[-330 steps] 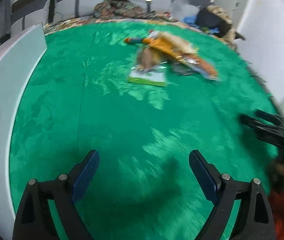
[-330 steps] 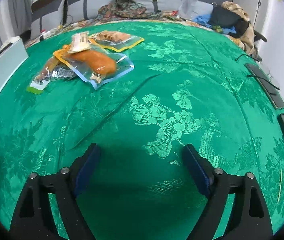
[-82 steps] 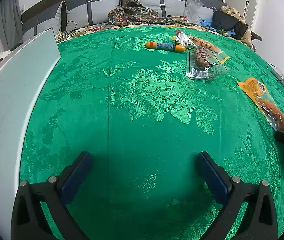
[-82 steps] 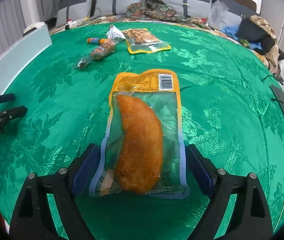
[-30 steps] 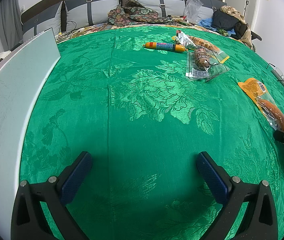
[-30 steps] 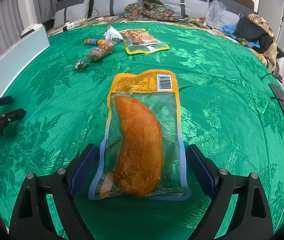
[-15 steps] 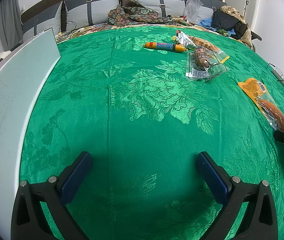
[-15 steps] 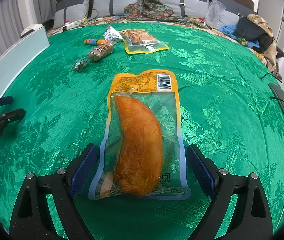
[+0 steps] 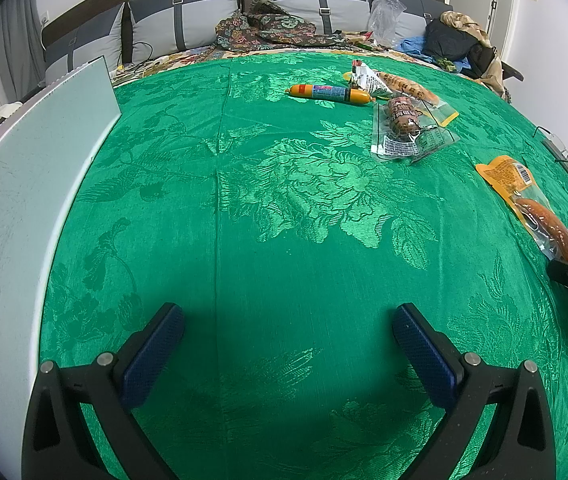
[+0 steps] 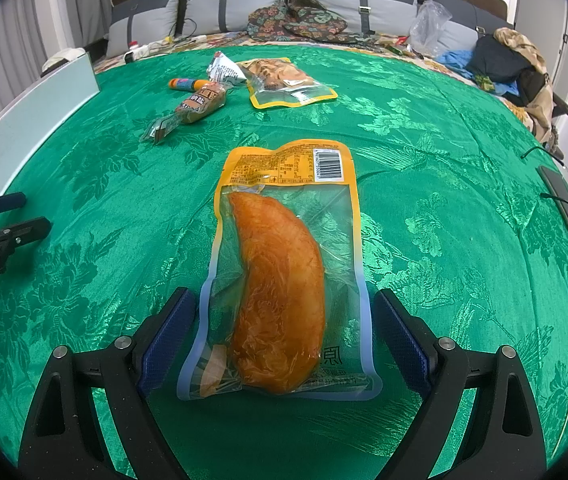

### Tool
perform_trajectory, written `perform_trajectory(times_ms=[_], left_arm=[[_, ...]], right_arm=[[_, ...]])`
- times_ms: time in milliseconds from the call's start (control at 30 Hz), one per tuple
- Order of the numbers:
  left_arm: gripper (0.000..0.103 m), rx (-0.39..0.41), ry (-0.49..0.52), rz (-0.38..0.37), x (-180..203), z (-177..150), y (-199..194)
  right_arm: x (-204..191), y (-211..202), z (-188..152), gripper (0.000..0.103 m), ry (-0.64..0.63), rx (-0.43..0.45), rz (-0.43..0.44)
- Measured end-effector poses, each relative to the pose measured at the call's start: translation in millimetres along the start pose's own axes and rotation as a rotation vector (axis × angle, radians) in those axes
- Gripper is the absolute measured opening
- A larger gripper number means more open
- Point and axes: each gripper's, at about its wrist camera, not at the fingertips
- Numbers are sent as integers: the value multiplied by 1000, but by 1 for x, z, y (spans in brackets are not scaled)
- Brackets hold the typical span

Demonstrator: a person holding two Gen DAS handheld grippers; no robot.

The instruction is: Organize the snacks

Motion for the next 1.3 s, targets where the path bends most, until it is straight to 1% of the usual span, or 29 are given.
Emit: perform_trajectory(times_ms=[1067,1233,1300], left_arm=[[103,-1,1,-2,2,2,3],[103,-26,15,-18,2,7,6],[103,-50,17,-42,2,13,8]], right_arm=[[0,0,0,93,2,0,1],[0,0,0,93,2,0,1],[0,0,0,93,2,0,1]])
Point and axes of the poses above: each gripper's, at about its wrist camera, not at the fingertips, and y roughly the way its jaws point, x to its right, z to its top, and after that the axes turned 13 degrees about -z, right-handed
